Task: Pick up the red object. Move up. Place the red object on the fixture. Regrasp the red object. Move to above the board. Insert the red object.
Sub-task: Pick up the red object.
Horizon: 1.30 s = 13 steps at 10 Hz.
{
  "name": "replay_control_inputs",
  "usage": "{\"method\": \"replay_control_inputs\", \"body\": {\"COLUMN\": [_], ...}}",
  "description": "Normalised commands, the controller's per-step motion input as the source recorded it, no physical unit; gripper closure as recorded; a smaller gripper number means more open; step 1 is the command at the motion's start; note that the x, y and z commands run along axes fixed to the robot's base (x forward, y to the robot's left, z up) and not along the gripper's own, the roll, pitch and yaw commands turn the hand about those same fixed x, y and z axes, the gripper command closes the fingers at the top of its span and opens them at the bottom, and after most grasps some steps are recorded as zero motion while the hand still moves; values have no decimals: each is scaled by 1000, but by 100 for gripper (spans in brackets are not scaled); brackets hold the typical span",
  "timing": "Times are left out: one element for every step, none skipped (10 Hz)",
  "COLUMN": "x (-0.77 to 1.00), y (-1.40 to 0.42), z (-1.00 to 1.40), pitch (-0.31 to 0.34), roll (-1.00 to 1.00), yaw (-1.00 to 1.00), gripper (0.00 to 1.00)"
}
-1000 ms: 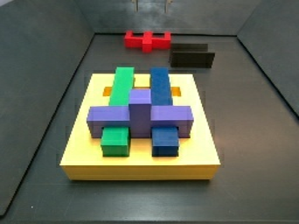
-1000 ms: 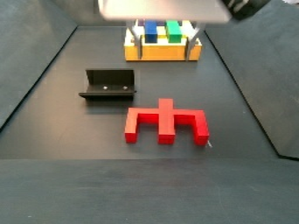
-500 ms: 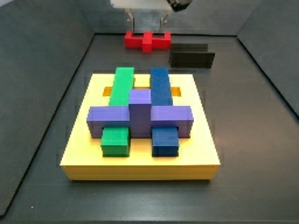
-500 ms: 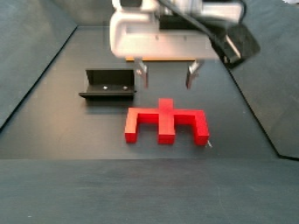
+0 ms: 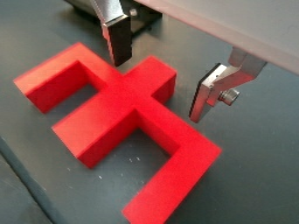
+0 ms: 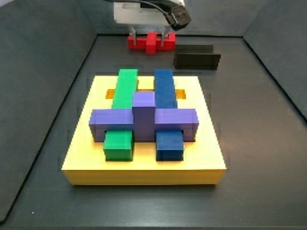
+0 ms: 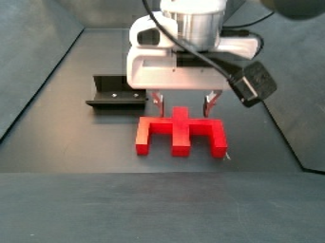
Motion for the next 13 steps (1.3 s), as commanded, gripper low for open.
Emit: {"method": "replay_control_inputs", "body": {"x": [0,0,0,0,0,0,0,0,0,0,-29,0,0], "y": [134,94,123,11,0,0,0,0,0,0,0,0,0], "z": [-269,-83,-80,-66,-29,-63,-97,-94,-91,-111,-169,-51,0], "pitch": [0,0,0,0,0,-11,-20,-13,-10,-14,-27,0,0], "roll": [0,-30,-47,-131,-136,-116,-64,-36,-33,-39,0,0,0], "yaw": [0,0,-3,-29,-20,0,0,0,-3,-3,-17,-9,0], "gripper": [0,0,0,0,0,0,0,0,0,0,0,0,0]}}
